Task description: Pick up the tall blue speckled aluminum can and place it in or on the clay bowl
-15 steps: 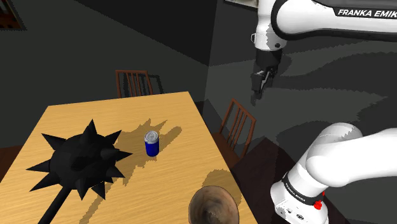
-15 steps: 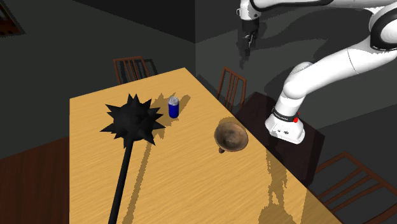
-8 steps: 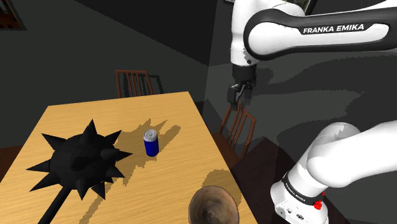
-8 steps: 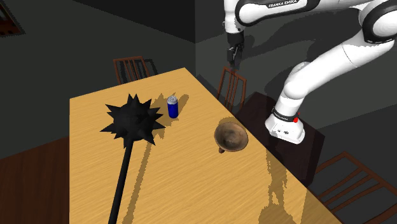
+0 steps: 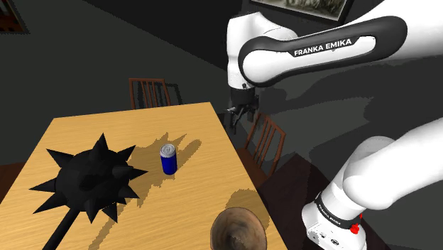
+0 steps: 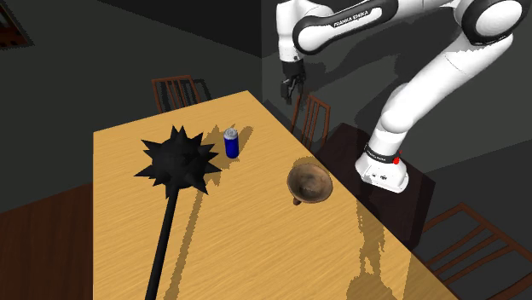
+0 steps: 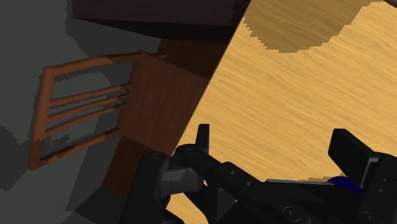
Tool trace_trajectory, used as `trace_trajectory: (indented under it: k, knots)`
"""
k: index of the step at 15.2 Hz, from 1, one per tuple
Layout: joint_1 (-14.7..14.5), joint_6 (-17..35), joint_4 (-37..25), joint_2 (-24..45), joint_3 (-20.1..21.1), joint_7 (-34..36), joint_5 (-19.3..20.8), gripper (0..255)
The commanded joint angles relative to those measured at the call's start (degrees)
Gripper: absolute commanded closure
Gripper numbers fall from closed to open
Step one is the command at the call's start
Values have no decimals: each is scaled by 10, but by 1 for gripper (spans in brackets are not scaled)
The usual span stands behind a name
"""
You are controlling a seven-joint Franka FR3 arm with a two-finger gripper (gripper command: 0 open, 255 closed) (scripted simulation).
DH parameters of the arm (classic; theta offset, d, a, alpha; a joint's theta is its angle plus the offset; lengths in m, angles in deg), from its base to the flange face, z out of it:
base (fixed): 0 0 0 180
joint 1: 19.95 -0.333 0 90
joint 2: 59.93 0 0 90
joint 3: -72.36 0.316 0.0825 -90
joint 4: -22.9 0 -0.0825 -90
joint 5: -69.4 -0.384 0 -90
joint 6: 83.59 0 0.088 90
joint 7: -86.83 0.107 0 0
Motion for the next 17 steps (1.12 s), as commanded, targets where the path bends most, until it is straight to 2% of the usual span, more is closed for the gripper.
trace_trajectory:
  k: [1,8,13,17]
  knots:
    - [-1,29,-20,44,17,27,-2,0]
    - [-7,110,-95,186,63,116,23,0]
    - [-21,148,-171,296,80,184,65,0]
    - [-43,165,-245,384,80,235,104,0]
